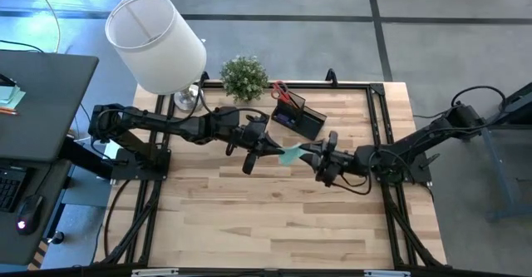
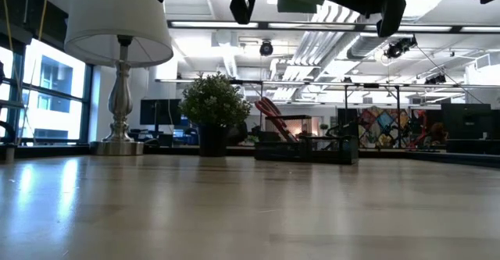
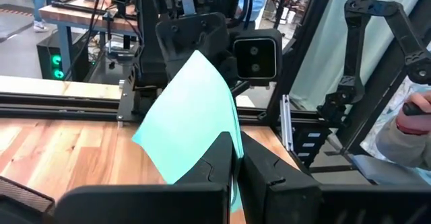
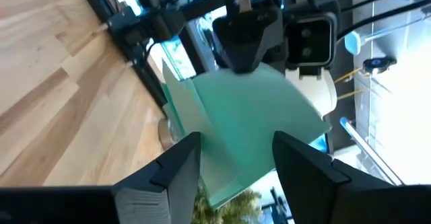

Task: Pick and place office supplies into organizer
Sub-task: Put the blue sticky notes in the black desk organizer

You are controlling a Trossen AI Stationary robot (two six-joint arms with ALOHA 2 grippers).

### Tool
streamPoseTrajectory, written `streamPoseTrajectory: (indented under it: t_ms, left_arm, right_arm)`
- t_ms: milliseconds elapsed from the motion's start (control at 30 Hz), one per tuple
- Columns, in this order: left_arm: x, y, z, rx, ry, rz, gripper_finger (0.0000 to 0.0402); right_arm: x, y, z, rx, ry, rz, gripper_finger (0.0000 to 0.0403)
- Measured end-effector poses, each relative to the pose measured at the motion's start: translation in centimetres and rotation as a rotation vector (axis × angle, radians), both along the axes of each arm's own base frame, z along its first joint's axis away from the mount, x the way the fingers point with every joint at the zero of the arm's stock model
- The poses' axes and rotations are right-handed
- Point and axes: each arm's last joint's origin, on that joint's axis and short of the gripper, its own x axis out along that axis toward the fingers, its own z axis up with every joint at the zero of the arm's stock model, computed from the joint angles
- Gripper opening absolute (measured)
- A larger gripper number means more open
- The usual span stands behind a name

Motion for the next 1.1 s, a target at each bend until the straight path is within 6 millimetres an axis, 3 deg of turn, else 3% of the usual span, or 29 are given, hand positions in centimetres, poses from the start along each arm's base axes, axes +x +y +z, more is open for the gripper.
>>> streamPoseTrajectory:
  t_ms: [400,767,1100]
  left_arm:
    - [0.0,-0.2,0.4,-0.014,-0.042,-0.070,0.0000]
    - [0.0,-0.1,0.3,-0.021,-0.027,-0.063,0.0000]
    - [0.0,-0.1,0.2,-0.011,-0.024,-0.064,0.0000]
  right_arm:
    - [-0.2,0.1,0.0,-0.001,0.004,-0.076,0.0186]
    - [-0.1,0.5,0.2,0.001,-0.020,0.061,0.0186]
    - [-0.1,0.4,-1.0,0.064,0.084,0.038,0.0186]
